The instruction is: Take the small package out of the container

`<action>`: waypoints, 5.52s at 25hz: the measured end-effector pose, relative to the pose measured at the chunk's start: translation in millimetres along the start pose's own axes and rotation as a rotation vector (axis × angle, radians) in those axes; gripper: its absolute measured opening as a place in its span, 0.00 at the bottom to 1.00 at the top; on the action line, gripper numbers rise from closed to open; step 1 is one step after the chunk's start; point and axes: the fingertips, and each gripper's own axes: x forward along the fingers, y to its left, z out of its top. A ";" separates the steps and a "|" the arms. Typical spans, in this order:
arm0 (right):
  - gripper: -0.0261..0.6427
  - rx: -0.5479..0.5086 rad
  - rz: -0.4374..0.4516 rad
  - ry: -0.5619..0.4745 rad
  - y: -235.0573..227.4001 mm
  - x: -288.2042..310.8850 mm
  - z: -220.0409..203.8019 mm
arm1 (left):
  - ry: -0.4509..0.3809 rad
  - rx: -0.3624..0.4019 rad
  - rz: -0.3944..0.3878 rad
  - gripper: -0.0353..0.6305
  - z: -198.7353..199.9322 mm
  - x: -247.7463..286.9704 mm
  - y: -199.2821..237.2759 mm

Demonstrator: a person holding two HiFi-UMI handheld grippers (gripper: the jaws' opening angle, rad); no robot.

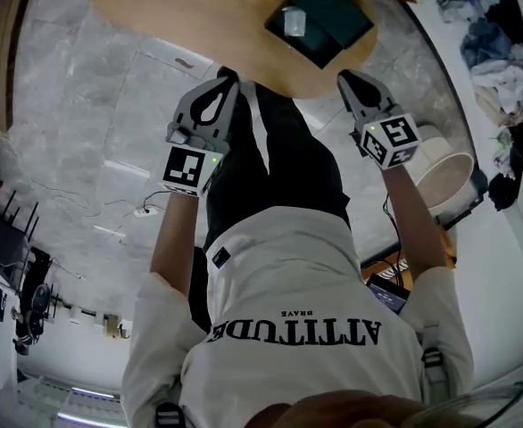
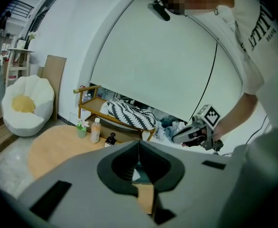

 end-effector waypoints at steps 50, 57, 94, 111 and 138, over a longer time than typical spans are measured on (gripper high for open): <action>0.14 0.076 -0.251 0.396 -157.9 289.0 -212.6 | 0.132 -0.278 0.118 0.09 -221.9 84.0 62.5; 0.09 0.028 -0.161 0.367 -135.8 278.9 -196.8 | 0.121 -0.267 0.133 0.09 -207.0 77.1 60.6; 0.08 0.050 -0.082 -0.020 12.1 -35.3 26.6 | -0.005 0.033 0.032 0.09 58.5 -79.8 -55.5; 0.08 0.125 -0.244 -0.256 145.8 -94.8 70.4 | -0.033 0.157 -0.147 0.09 81.0 -205.9 -23.7; 0.08 0.216 -0.455 -0.543 263.7 -263.0 18.4 | -0.103 0.321 -0.346 0.09 127.3 -275.5 -84.4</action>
